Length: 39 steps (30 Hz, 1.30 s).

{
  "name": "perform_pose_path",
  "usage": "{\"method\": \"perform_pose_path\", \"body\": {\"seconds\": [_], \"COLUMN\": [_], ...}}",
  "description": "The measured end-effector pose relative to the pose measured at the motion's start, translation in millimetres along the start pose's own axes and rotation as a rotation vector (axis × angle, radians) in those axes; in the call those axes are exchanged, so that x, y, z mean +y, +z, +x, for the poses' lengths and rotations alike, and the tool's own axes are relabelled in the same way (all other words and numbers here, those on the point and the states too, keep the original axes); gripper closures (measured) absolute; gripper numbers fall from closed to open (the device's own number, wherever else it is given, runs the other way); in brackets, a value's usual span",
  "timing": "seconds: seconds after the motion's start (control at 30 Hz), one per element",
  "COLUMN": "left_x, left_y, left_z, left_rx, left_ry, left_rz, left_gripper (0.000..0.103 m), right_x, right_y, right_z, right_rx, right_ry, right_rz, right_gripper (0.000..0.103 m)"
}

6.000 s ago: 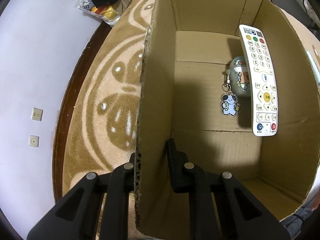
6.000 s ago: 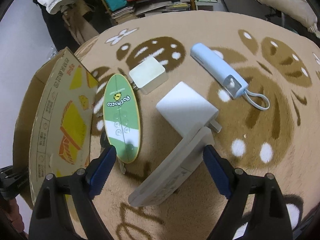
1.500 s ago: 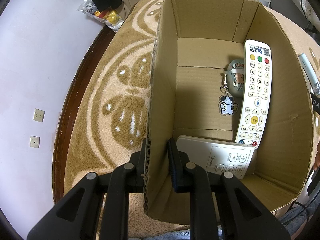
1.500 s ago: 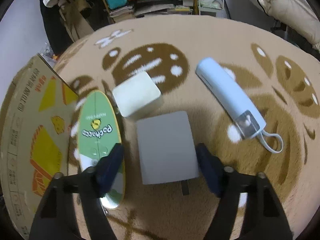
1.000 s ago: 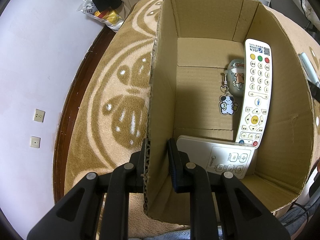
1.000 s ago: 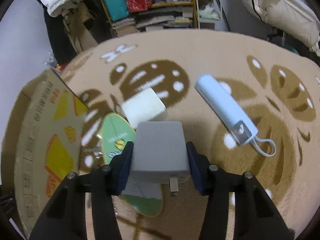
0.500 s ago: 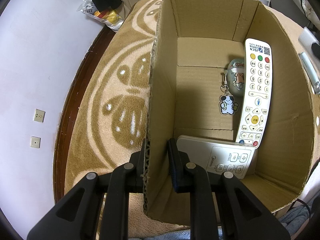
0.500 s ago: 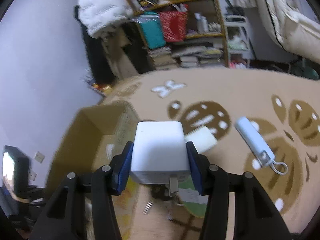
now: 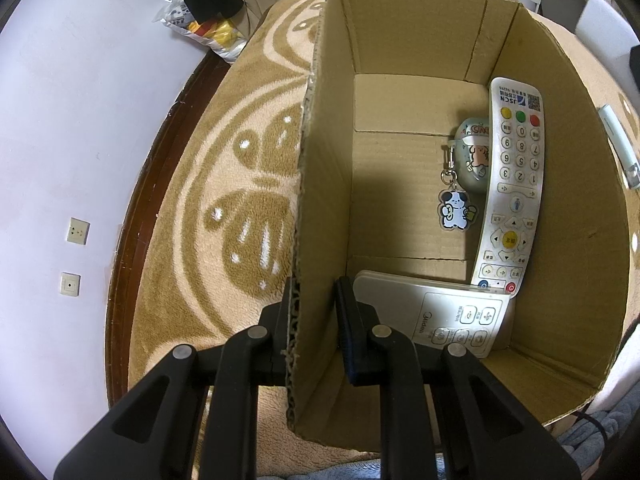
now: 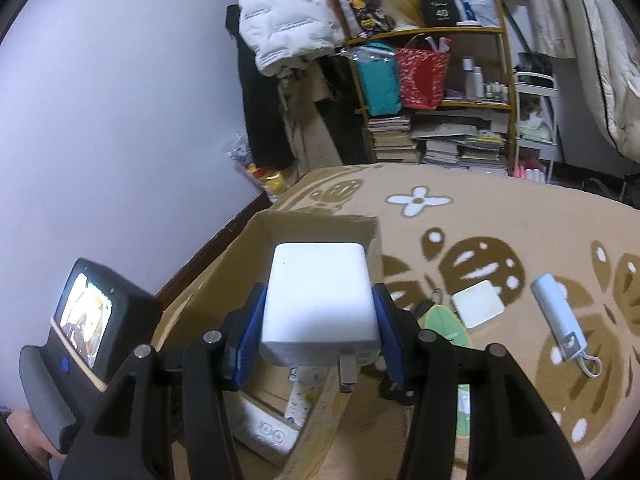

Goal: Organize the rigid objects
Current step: 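Carry the white charger into the box and open the right gripper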

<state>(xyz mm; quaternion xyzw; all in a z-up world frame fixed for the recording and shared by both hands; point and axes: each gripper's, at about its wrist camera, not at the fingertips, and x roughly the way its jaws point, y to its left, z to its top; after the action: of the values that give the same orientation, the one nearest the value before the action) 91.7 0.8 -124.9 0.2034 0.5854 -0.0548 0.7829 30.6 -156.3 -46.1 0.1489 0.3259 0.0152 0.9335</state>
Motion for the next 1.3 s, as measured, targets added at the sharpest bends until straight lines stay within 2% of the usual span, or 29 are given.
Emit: {"method": "perform_pose_path", "body": {"seconds": [0.6, 0.97, 1.0, 1.07, 1.3], "left_x": [1.1, 2.1, 1.9, 1.8, 0.6], "left_y": [-0.2, 1.1, 1.3, 1.2, 1.1], "left_z": [1.3, -2.1, -2.1, -3.4, -3.6], "left_rx": [0.002, -0.005, -0.002, -0.004, -0.001], "left_ry": [-0.011, -0.014, -0.015, -0.012, -0.007], "left_rz": [-0.006, -0.01, -0.009, -0.008, -0.007], "left_gripper": [0.085, 0.086, 0.086, 0.086, 0.085], "right_x": [21.5, 16.8, 15.3, 13.1, -10.6], "right_y": [-20.5, -15.7, -14.7, -12.0, -5.2], "right_z": [22.2, 15.5, 15.1, 13.4, 9.4], "right_rx": [0.103, 0.053, 0.051, 0.049, 0.045], "right_ry": [0.034, 0.024, 0.02, 0.007, -0.067], "right_rz": [-0.082, -0.078, -0.073, -0.064, 0.002], "right_gripper": [0.048, 0.047, 0.046, 0.035, 0.011]}}
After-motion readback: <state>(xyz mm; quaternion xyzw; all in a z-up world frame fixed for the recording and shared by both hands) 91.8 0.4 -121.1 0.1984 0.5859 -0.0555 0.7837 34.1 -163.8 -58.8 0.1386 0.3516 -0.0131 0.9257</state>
